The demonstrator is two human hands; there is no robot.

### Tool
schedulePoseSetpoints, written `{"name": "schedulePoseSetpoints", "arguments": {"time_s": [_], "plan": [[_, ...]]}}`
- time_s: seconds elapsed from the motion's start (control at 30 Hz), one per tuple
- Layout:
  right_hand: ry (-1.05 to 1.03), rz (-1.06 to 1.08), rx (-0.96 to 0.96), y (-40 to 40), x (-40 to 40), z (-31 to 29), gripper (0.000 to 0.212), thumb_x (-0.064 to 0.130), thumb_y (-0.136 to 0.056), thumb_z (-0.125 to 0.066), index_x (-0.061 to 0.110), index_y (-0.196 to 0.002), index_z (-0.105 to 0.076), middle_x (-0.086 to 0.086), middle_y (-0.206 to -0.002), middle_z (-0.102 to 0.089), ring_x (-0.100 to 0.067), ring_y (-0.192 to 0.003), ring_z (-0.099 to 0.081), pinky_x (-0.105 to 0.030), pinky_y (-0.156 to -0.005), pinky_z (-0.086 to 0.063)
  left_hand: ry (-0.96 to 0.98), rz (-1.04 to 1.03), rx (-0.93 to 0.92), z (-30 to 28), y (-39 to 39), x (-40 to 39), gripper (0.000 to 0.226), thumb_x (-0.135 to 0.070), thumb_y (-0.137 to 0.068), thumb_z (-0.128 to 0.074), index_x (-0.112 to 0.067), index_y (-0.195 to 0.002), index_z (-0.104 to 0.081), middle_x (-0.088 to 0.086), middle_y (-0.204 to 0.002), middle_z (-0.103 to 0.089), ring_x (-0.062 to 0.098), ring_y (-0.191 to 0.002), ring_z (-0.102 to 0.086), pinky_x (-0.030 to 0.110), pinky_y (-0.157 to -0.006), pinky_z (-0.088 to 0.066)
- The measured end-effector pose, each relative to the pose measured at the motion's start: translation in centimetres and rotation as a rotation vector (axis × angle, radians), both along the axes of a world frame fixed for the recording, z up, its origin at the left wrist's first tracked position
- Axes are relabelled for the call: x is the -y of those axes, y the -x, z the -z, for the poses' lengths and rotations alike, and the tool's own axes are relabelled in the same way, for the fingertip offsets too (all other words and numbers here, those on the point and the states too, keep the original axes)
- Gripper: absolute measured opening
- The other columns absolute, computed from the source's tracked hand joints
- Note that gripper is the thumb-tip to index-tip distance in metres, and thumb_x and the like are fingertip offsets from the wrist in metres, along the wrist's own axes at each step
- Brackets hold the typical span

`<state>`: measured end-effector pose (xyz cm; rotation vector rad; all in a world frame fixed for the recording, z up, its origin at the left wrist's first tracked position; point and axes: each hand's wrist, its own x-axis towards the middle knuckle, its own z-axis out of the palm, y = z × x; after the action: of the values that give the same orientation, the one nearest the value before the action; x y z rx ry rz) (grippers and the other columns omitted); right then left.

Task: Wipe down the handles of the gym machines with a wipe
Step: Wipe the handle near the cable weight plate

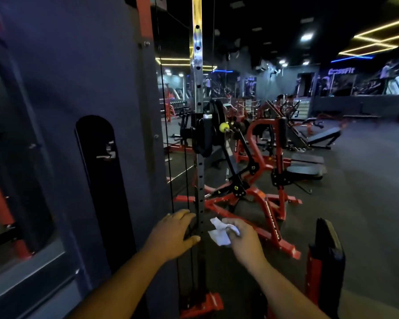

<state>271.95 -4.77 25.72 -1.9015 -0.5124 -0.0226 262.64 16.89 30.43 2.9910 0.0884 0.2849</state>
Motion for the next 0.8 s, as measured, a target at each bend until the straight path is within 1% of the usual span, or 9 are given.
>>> {"name": "schedulePoseSetpoints", "arguments": {"time_s": [0.1, 0.17, 0.33, 0.47, 0.53, 0.6, 0.63, 0.7, 0.8], "plan": [[-0.113, 0.004, 0.006, -4.5, -1.2, -2.2, 0.028, 0.017, -0.096, -0.063, 0.029, -0.121, -0.068, 0.014, -0.114, -0.068, -0.009, -0.110, -0.065, -0.041, -0.097, -0.055, -0.019, -0.013, 0.051, -2.8, -4.1, -0.3, 0.074, -0.061, -0.096, -0.056, -0.030, -0.159, -0.030, -0.006, -0.166, -0.028, 0.018, -0.148, -0.035, 0.039, -0.123, -0.026], [-0.154, 0.019, 0.062, -7.0, -2.3, -4.2, 0.035, 0.012, -0.096, -0.063, 0.023, -0.130, -0.064, 0.016, -0.119, -0.062, -0.012, -0.117, -0.061, -0.041, -0.102, -0.052, -0.033, -0.021, 0.080, -4.6, -6.6, -1.0, 0.075, -0.059, -0.097, -0.056, -0.030, -0.160, -0.028, -0.005, -0.167, -0.027, 0.021, -0.148, -0.035, 0.042, -0.123, -0.030], [-0.216, 0.044, 0.229, -13.6, -6.0, -9.6, 0.036, 0.007, -0.099, -0.058, 0.019, -0.132, -0.066, 0.014, -0.125, -0.063, -0.005, -0.117, -0.058, -0.028, -0.102, -0.049, -0.082, -0.013, 0.159, -9.2, -13.0, -4.1, 0.073, -0.057, -0.099, -0.053, -0.030, -0.161, -0.025, -0.004, -0.167, -0.028, 0.023, -0.147, -0.038, 0.042, -0.118, -0.038], [-0.213, 0.076, 0.422, -18.6, -9.4, -13.2, 0.025, 0.009, -0.100, -0.058, 0.019, -0.118, -0.072, 0.010, -0.109, -0.071, 0.006, -0.093, -0.063, -0.020, -0.080, -0.053, -0.109, 0.026, 0.250, -12.8, -17.7, -6.8, 0.070, -0.049, -0.102, -0.054, -0.028, -0.161, -0.024, -0.002, -0.167, -0.028, 0.024, -0.146, -0.039, 0.044, -0.116, -0.041], [-0.174, 0.132, 0.574, -20.8, -11.2, -15.5, 0.027, 0.005, -0.100, -0.056, 0.015, -0.121, -0.071, 0.004, -0.118, -0.072, 0.001, -0.099, -0.064, -0.014, -0.085, -0.052, -0.094, 0.060, 0.291, -14.5, -20.3, -8.4, 0.070, -0.047, -0.102, -0.055, -0.028, -0.161, -0.025, -0.002, -0.167, -0.028, 0.024, -0.146, -0.040, 0.044, -0.114, -0.043], [-0.133, 0.192, 0.731, -23.0, -13.1, -17.9, 0.035, -0.002, -0.097, -0.054, 0.011, -0.126, -0.068, -0.003, -0.131, -0.068, 0.001, -0.111, -0.059, -0.002, -0.094, -0.041, -0.081, 0.102, 0.321, -16.0, -22.8, -10.0, 0.073, -0.049, -0.101, -0.056, -0.027, -0.162, -0.024, -0.002, -0.168, -0.026, 0.024, -0.147, -0.039, 0.044, -0.113, -0.044], [-0.105, 0.202, 0.802, -23.9, -13.9, -18.8, 0.039, -0.004, -0.096, -0.053, 0.010, -0.129, -0.066, -0.005, -0.136, -0.065, 0.000, -0.116, -0.057, -0.002, -0.099, -0.038, -0.079, 0.123, 0.328, -16.7, -23.7, -10.5, 0.076, -0.051, -0.100, -0.058, -0.026, -0.162, -0.021, -0.002, -0.168, -0.024, 0.024, -0.148, -0.037, 0.044, -0.114, -0.043], [0.000, 0.199, 0.923, -25.9, -15.9, -20.1, 0.045, -0.004, -0.096, -0.050, 0.010, -0.137, -0.062, -0.009, -0.145, -0.058, -0.013, -0.132, -0.054, -0.018, -0.111, -0.038, -0.083, 0.157, 0.327, -17.7, -25.9, -11.9, 0.084, -0.054, -0.098, -0.059, -0.027, -0.164, -0.014, -0.002, -0.171, -0.017, 0.025, -0.152, -0.031, 0.044, -0.118, -0.039], [0.261, 0.218, 1.094, -28.6, -18.2, -19.3, 0.048, -0.003, -0.097, -0.045, 0.007, -0.143, -0.056, -0.013, -0.154, -0.047, -0.028, -0.147, -0.037, -0.040, -0.114, -0.039, -0.092, 0.186, 0.313, -18.4, -28.5, -13.6, 0.091, -0.055, -0.097, -0.060, -0.029, -0.165, -0.006, -0.006, -0.173, -0.005, 0.025, -0.154, -0.027, 0.044, -0.119, -0.037]]}}
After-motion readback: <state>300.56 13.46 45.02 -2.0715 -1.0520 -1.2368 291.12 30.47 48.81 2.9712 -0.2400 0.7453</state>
